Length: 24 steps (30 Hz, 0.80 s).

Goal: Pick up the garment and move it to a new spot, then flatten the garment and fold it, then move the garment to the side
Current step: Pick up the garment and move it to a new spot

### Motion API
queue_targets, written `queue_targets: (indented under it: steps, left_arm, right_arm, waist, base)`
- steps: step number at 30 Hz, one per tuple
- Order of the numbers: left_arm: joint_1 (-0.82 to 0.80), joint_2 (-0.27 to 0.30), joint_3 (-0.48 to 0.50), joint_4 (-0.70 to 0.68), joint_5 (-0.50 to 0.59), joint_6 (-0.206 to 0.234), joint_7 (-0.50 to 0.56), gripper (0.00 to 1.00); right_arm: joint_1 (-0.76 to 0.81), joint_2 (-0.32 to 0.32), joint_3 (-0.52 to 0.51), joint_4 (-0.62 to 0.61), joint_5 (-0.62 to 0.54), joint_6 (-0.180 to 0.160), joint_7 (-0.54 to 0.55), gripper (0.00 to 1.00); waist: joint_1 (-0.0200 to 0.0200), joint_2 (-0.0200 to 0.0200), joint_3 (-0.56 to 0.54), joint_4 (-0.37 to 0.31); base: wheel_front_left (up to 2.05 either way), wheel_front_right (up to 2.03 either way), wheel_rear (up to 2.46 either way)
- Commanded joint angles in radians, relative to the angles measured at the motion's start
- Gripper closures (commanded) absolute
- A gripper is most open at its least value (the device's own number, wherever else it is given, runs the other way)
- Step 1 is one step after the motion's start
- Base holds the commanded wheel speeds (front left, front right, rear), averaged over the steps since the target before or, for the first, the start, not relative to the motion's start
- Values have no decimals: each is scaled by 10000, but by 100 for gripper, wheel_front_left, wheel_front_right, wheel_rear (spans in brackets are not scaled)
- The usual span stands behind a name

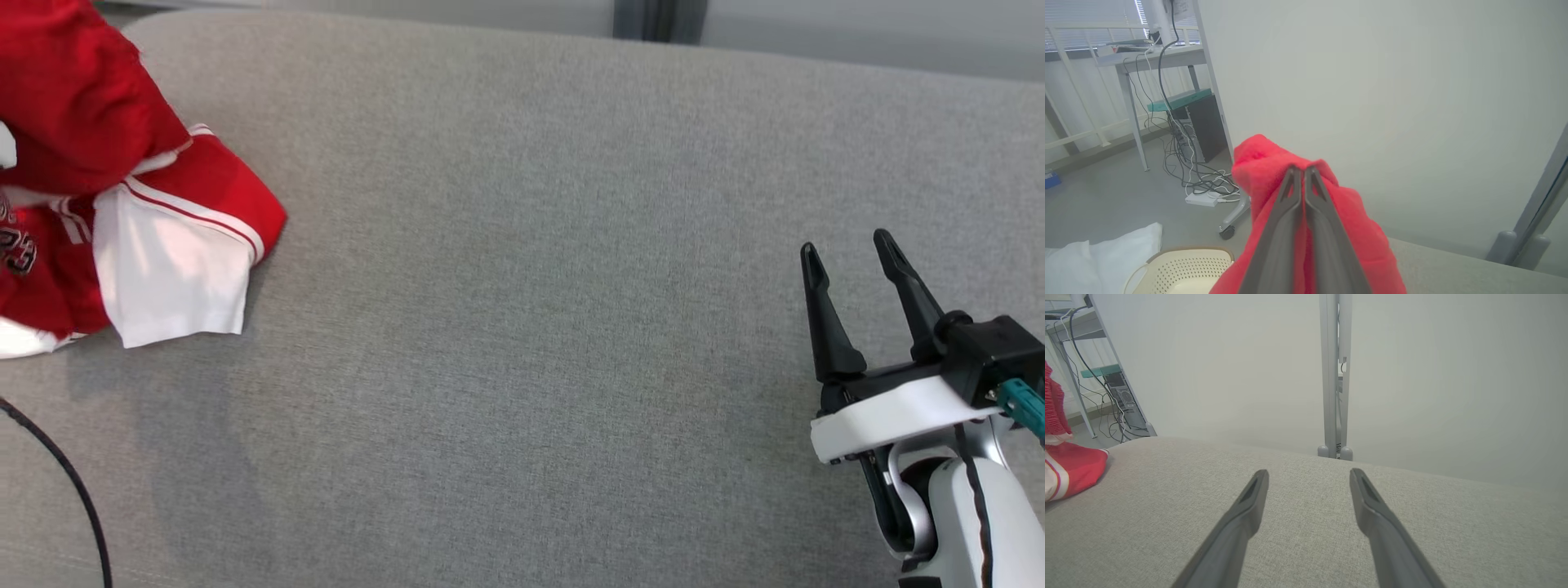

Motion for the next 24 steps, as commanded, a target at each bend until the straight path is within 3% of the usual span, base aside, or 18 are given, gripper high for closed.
queue_targets:
  steps: [1,8,12,18,24]
  left_arm:
    - [76,-50,-106,-367,158,119,-334,100]
    - [1643,-475,-51,-3065,362,836,-886,100]
    - [3419,-837,-133,-5591,487,1458,-886,100]
    - [6229,-1174,-670,-9453,767,2407,122,100]
    - [7895,-1400,-1124,-11596,785,2850,933,100]
  right_arm:
    - [221,-17,-64,23,101,20,-95,0]
    - [688,-7,-161,57,382,21,-217,0]
    - [888,-17,-205,-34,511,21,-236,0]
    - [918,-15,-256,-174,674,21,-290,0]
    - [745,-17,-267,-178,806,21,-356,0]
  waist:
    - [0,0,-573,118]
    - [0,0,-1498,15]
    - [0,0,-1752,-237]
    - [0,0,-1701,-892]
    - [0,0,-1401,-1858]
  base:
    - [0,0,0]
    - [0,0,0]
    - [0,0,0]
    - [0,0,0]
    - [0,0,0]
